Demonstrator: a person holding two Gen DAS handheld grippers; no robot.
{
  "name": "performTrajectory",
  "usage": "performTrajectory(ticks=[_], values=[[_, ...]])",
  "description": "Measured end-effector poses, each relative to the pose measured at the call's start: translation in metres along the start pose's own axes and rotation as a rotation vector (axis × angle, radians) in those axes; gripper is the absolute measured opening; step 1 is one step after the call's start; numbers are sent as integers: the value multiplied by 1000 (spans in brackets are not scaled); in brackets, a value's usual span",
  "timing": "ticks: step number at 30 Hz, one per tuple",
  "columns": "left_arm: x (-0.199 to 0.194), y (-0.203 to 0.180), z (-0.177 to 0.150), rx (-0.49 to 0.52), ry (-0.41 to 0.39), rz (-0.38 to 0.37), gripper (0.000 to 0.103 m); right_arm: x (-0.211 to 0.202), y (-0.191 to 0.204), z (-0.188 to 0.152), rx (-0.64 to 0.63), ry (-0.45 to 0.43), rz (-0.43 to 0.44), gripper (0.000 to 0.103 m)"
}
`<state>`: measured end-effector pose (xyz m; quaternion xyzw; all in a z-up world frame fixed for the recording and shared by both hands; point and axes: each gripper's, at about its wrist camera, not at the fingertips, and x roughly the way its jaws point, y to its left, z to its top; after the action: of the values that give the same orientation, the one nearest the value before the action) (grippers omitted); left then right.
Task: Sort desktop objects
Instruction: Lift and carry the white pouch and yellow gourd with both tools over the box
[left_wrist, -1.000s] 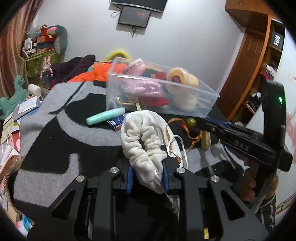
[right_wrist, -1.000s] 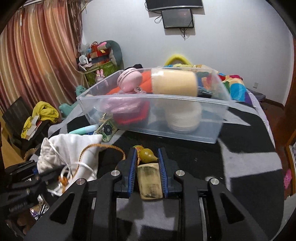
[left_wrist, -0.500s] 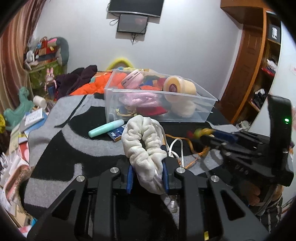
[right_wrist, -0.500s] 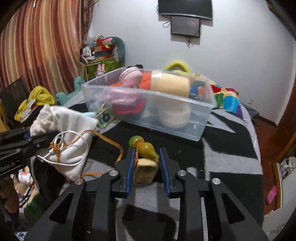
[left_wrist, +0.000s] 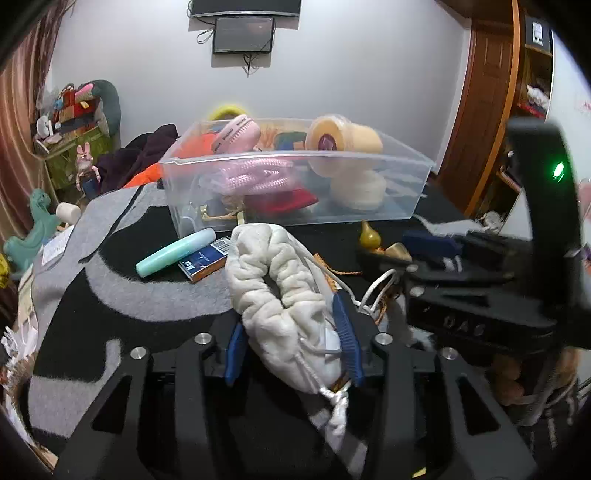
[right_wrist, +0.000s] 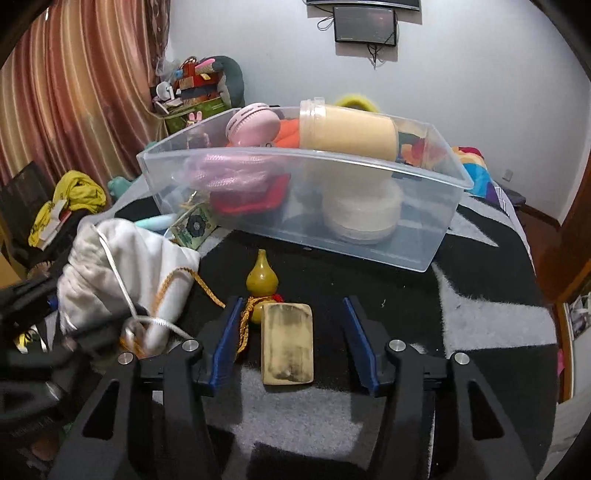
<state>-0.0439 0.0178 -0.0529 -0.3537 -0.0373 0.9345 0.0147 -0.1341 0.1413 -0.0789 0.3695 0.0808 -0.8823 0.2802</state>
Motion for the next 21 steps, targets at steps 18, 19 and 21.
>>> performTrajectory(ticks=[18,19,21], values=[[-47,31,13,-100,-149,67,20,-1,6,30,-84,-18,142,26],[-49,32,14,-98,-155,71,20,-6,6,33,-73,-36,143,26],[-54,33,18,-93,-169,86,20,-14,6,38,-58,-68,139,26]])
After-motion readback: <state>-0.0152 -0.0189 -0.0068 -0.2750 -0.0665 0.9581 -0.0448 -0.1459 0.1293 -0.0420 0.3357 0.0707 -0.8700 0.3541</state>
